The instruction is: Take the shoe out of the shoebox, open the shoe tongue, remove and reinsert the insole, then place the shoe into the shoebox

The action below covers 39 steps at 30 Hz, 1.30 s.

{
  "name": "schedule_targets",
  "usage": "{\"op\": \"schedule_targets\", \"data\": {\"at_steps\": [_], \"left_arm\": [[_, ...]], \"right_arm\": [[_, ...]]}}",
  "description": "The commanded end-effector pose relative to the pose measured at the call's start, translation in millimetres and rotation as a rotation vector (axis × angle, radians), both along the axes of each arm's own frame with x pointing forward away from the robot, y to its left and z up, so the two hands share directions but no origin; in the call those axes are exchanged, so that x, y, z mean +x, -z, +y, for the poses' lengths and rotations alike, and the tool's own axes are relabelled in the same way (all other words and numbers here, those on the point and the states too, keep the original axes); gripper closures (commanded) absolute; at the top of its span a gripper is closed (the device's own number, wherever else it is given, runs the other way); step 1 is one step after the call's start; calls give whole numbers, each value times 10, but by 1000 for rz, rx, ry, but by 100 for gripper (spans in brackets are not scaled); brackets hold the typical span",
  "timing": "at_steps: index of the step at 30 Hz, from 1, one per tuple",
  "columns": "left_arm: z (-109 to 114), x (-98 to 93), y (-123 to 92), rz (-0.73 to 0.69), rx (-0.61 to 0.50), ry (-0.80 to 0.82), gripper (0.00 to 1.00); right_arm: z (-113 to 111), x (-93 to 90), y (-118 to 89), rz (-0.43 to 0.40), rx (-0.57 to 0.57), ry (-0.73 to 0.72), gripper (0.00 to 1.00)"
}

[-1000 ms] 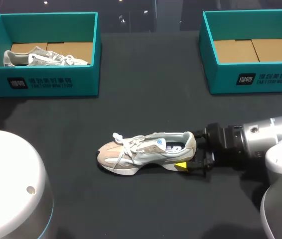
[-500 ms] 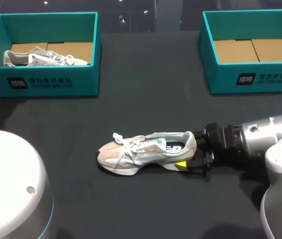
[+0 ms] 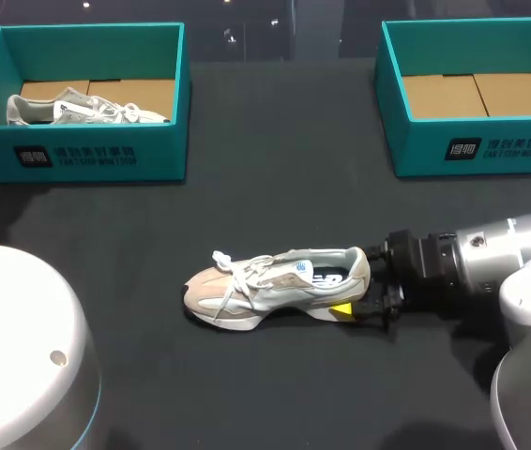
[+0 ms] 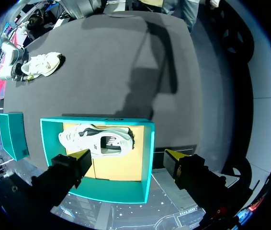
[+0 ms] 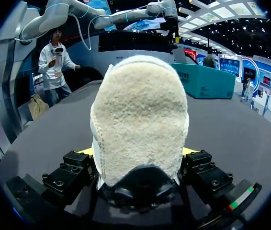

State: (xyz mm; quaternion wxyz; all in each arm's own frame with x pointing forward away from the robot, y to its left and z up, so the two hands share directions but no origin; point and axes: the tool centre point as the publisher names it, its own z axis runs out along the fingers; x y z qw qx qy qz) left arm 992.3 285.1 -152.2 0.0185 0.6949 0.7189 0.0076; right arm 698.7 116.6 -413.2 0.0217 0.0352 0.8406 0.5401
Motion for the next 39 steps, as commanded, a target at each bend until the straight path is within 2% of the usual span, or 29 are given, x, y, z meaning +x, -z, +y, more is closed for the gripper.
{"op": "schedule_targets", "data": {"at_steps": [1, 12, 15, 19, 20, 26, 29, 30, 35, 39], "left_arm": [[1, 6, -5, 1, 2, 1, 0], [1, 6, -5, 1, 2, 1, 0], [-249, -88, 9, -138, 55, -169, 0], [-548, -324, -39, -120, 26, -404, 0], [-613, -399, -43, -76, 6, -455, 0], [-948, -833, 52, -29, -14, -696, 0], [-1125, -994, 82, -34, -26, -852, 0], [-1184, -1050, 88, 6, -40, -890, 0], [-1492, -1334, 122, 23, -55, -991, 0], [-1774, -1575, 180, 29, -57, -1007, 0]], "right_arm": [[-1, -6, -13, 0, -5, 0, 100], [-1, -6, -13, 0, -5, 0, 100], [-1, -6, -13, 0, -5, 0, 100], [-1, -6, -13, 0, -5, 0, 100], [-1, -6, -13, 0, -5, 0, 100], [-1, -6, -13, 0, -5, 0, 100], [-1, -6, -13, 0, -5, 0, 100], [-1, -6, -13, 0, -5, 0, 100], [-1, -6, -13, 0, -5, 0, 100], [-1, -6, -13, 0, -5, 0, 100]]}}
